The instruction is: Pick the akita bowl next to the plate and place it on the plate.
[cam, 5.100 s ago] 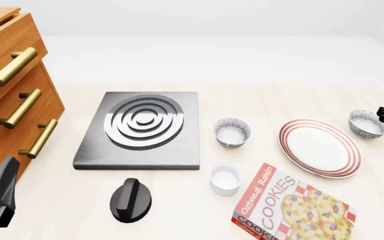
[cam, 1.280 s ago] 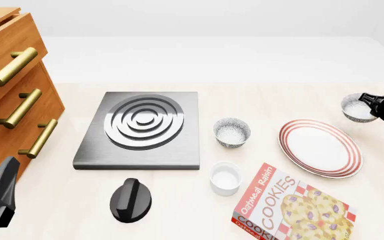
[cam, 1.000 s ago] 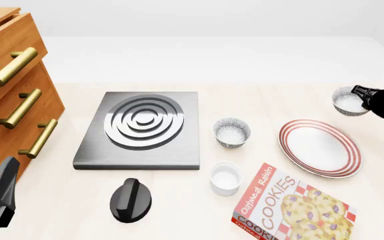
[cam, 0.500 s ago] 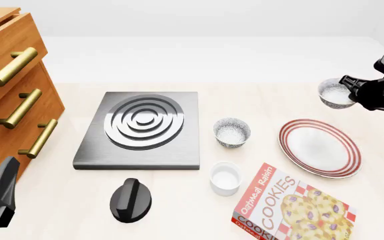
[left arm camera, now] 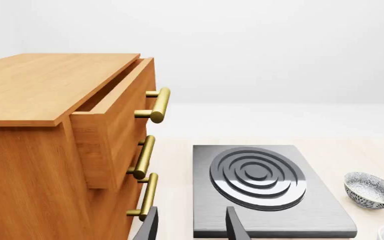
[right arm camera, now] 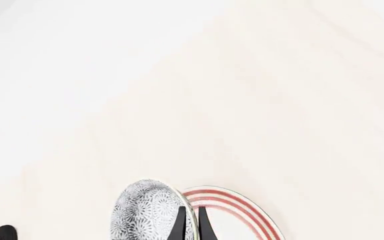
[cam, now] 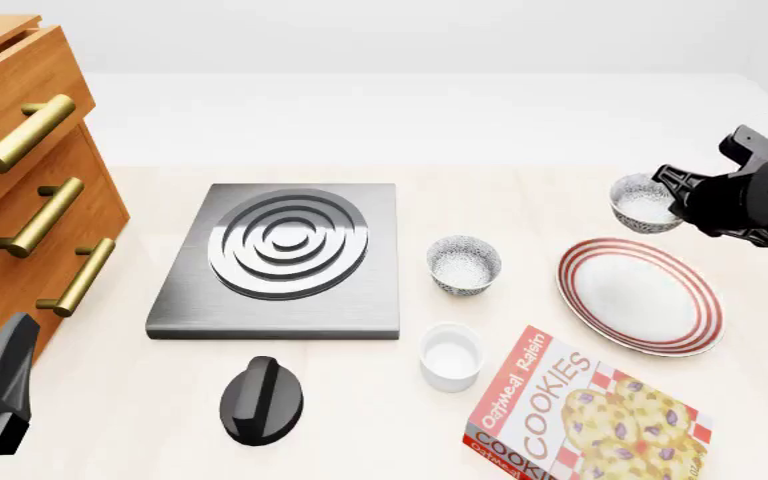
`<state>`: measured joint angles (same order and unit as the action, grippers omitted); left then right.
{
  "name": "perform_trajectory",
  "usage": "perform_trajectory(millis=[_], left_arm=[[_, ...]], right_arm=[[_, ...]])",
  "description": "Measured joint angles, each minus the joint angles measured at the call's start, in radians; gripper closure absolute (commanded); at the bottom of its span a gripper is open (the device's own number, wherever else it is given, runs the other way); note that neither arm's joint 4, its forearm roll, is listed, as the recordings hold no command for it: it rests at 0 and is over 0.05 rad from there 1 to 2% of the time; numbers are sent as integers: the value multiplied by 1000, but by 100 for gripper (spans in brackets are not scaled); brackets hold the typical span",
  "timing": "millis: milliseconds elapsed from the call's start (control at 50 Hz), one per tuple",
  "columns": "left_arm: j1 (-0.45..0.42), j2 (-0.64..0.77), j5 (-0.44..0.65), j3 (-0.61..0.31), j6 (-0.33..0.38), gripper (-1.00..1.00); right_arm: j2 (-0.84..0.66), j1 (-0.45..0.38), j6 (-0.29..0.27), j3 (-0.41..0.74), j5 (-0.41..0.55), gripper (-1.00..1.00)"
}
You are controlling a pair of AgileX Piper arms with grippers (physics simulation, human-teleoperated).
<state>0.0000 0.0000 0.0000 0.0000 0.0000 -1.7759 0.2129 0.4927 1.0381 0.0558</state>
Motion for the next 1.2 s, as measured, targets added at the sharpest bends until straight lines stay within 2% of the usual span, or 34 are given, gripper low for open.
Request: perform_trajectory(millis=[500,1200], left_arm=[[0,0,0,0,0,-100],[0,0,0,0,0,-100]], right_arm=[[23,-35,47,-79,-15,100],[147,-75,101,-213,-33,100]])
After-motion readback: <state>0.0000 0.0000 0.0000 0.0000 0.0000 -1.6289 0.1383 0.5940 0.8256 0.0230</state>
